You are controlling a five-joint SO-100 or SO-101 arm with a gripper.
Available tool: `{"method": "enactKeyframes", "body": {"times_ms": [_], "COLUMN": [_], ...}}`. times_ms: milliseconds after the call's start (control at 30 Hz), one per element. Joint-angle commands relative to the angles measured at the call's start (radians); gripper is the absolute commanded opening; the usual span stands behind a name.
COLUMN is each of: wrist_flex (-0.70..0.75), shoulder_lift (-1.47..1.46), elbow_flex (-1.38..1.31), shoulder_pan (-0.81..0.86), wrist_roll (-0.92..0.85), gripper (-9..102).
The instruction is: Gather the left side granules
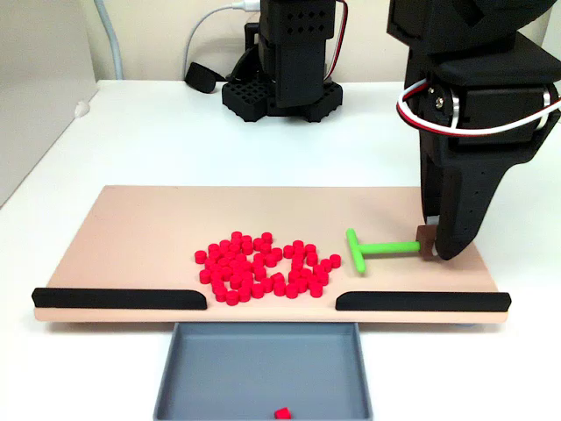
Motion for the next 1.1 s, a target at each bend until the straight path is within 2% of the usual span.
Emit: {"method": "enactKeyframes", "body": {"times_ms": [0,1067], "wrist_flex": [-0.003,-0.003], "shoulder_lift": [0.003,-0.02], "elbow_flex": [-0.032,-0.032], "shoulder_pan": [0.017,0.041], "wrist_roll": [-0.006,-0.034], "gripper": [0,0]}}
